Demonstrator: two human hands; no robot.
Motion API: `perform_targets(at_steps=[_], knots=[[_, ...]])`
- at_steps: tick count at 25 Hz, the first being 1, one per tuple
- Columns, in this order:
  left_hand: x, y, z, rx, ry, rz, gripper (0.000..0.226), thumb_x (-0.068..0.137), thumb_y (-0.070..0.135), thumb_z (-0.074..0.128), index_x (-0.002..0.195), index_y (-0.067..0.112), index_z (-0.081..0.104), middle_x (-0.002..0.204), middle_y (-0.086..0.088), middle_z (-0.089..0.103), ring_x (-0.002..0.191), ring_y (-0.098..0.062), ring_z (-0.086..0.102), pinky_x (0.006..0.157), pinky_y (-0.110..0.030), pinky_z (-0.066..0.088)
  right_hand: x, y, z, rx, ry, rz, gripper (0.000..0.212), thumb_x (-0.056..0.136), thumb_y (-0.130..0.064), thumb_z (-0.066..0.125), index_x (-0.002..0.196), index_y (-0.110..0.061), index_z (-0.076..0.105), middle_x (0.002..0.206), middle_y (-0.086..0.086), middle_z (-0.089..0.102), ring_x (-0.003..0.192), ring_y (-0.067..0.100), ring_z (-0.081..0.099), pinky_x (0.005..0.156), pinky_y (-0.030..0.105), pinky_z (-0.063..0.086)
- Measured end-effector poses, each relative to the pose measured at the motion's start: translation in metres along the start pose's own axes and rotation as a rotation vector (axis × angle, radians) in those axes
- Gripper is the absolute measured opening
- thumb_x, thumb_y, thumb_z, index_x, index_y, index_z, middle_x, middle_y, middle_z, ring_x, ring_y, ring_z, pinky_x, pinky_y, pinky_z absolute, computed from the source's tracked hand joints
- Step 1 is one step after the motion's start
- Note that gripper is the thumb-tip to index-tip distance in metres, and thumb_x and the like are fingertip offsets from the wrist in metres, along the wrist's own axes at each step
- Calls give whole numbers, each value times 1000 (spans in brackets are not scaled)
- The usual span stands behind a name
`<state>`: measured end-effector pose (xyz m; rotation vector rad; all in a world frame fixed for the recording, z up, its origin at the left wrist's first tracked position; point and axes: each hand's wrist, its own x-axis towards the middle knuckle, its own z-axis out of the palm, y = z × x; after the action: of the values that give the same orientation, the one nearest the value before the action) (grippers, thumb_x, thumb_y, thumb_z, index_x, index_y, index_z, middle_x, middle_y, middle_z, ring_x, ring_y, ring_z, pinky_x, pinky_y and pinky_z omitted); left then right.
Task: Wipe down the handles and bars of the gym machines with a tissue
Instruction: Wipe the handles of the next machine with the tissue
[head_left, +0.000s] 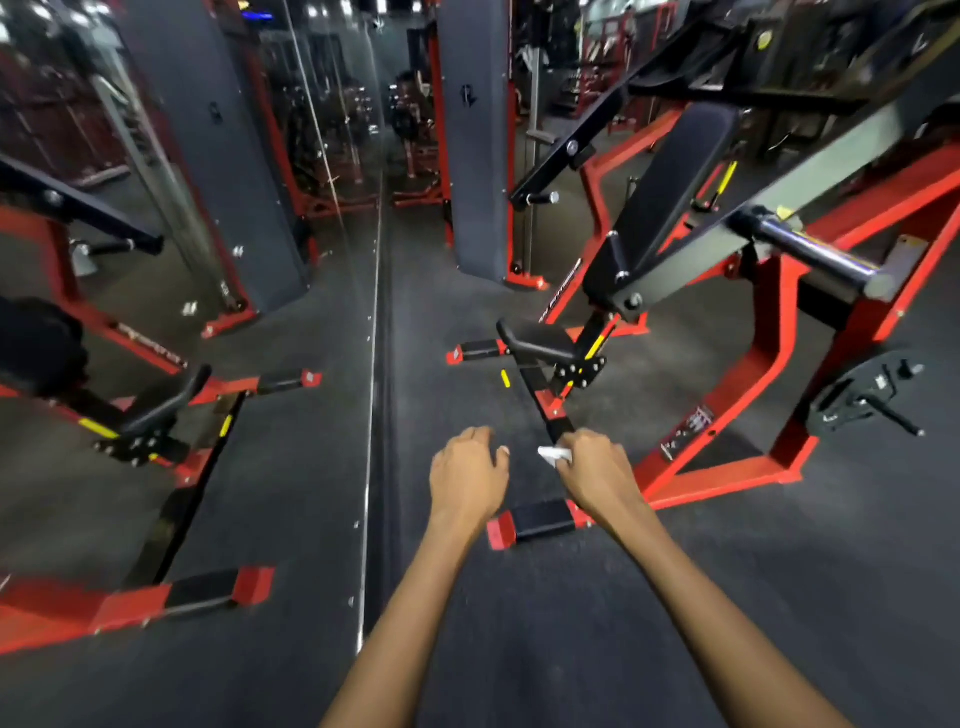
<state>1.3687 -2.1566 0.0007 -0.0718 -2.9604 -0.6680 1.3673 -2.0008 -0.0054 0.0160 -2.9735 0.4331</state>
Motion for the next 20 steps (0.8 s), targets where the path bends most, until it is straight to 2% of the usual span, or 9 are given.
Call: perform_targets(at_steps=[5, 10, 15, 20], knots=[[178, -9, -1, -36, 1, 31, 39, 98, 31, 46, 132, 14, 54, 135, -5, 56, 121, -26, 53, 98, -35, 38, 167, 0, 3, -27, 15, 26, 23, 91, -24, 48, 103, -12, 64, 110, 12, 63, 108, 31, 56, 82, 36, 42], [347, -31, 17, -61, -30, 9, 31, 98, 29, 45, 120, 12, 59, 126, -7, 59, 115, -28, 55, 92, -35, 41, 338, -2, 38, 0, 19, 35, 23, 88, -21, 51, 103, -12, 66, 108, 12, 64, 106, 30, 58, 83, 35, 43], [539, -47, 23, 1, -13, 22, 31, 97, 31, 46, 121, 17, 59, 125, -5, 60, 115, -28, 55, 90, -36, 42, 534, -16, 59, 47, 46, 4, 24, 90, -23, 49, 104, -11, 65, 109, 12, 64, 106, 31, 57, 86, 38, 42], [695, -70, 21, 21, -19, 27, 32, 96, 30, 46, 123, 19, 59, 127, -2, 59, 114, -26, 56, 91, -34, 40, 696, -28, 75, 96, 35, 26, 19, 89, -18, 50, 97, -10, 65, 103, 15, 66, 104, 32, 59, 80, 37, 43]])
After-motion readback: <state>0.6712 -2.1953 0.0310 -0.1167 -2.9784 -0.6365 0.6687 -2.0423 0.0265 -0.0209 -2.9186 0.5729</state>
